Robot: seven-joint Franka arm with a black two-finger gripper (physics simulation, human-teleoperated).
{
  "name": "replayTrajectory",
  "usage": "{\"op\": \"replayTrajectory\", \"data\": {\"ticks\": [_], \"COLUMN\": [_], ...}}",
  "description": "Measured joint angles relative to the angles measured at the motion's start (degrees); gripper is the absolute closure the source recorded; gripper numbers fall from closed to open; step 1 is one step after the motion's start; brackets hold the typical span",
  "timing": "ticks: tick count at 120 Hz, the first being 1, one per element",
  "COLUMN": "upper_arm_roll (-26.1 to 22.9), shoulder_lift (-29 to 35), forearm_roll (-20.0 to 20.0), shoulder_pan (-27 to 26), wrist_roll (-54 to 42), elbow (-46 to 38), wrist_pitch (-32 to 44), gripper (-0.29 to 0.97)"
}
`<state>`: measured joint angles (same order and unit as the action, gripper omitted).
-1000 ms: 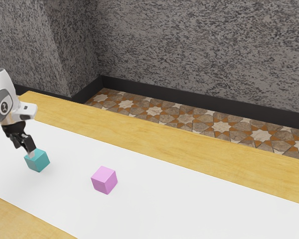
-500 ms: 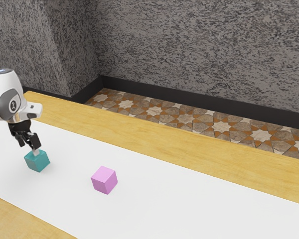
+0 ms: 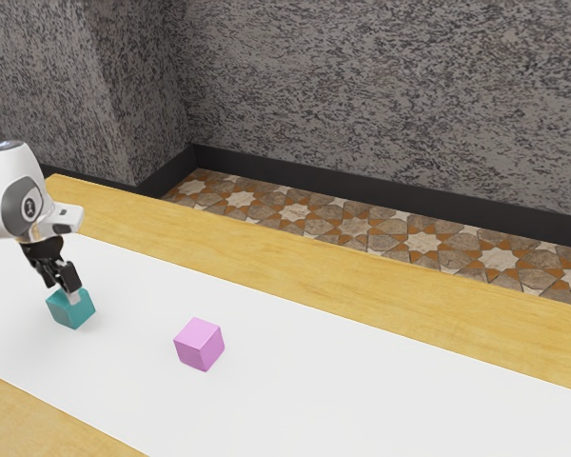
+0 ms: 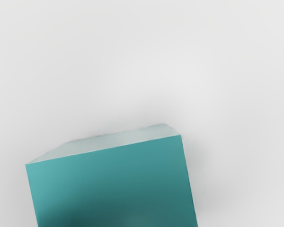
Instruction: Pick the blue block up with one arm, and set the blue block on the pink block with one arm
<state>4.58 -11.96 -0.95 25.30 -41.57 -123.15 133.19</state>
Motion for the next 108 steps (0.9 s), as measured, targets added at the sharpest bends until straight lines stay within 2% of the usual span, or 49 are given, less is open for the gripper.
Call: {"op": "replayTrajectory", "data": {"ticks": [108], "upper_arm_roll": [0.0], "shoulder_lift": [-2.0], "forearm_roll": [-2.2], "shoulder_pan": [0.1], "wrist_roll": [-3.2], "elbow": [-0.1], "wrist_pitch": [1.9], "gripper": [0.00]}}
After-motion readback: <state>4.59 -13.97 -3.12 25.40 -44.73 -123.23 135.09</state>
